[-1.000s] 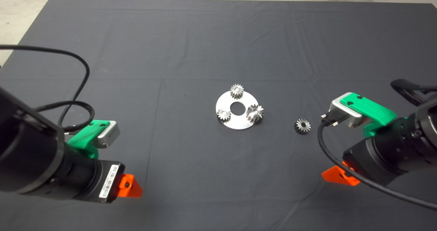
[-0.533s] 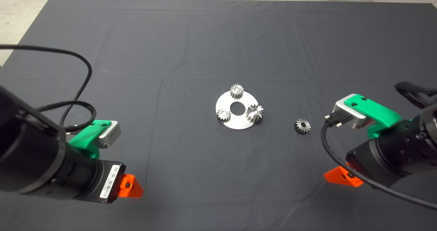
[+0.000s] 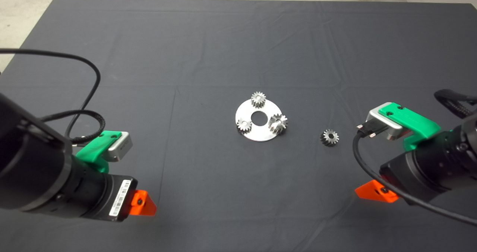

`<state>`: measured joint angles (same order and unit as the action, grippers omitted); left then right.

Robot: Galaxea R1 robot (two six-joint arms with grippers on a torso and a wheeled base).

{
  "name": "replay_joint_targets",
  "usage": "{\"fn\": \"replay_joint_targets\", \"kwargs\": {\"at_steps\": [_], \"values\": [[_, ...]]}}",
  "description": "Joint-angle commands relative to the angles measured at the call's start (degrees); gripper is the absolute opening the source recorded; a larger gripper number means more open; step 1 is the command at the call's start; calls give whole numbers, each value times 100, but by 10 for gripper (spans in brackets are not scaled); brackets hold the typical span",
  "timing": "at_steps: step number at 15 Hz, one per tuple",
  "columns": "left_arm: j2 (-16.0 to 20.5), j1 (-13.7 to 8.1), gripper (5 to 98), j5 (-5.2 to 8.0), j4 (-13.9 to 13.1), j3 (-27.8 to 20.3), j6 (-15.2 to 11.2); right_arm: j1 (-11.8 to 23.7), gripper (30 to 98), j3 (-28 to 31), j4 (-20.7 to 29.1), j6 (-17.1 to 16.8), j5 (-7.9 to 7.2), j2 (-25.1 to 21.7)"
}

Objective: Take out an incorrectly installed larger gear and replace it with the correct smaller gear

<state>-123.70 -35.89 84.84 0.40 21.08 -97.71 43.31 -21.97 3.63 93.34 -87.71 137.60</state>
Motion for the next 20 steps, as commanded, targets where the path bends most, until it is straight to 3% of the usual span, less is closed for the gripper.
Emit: {"fn": "replay_joint_targets", "kwargs": {"at_steps": [1, 4, 7, 9, 11, 15, 20], "values": [[33, -68, 979, 24, -75, -88, -17, -337, 977, -745, -167, -1086, -695, -8], [21, -68, 979, 42, -75, -88, -20, -619, 977, -1645, -584, -1821, -686, 138], [7, -68, 979, 33, -75, -79, -20, -1149, 977, -2565, -855, -2776, -686, 782], [7, -68, 979, 33, -75, -79, -20, -1493, 977, -3148, -1049, -3236, -686, 1170], [7, -68, 979, 33, -75, -79, -15, -1668, 977, -3616, -1298, -3491, -677, 1441], [7, -68, 979, 42, -67, -79, -11, -1826, 977, -4565, -1340, -4204, -686, 2067], [-2, -68, 979, 51, -67, -79, -3, -1926, 977, -4929, -1691, -4828, -686, 2119]]}}
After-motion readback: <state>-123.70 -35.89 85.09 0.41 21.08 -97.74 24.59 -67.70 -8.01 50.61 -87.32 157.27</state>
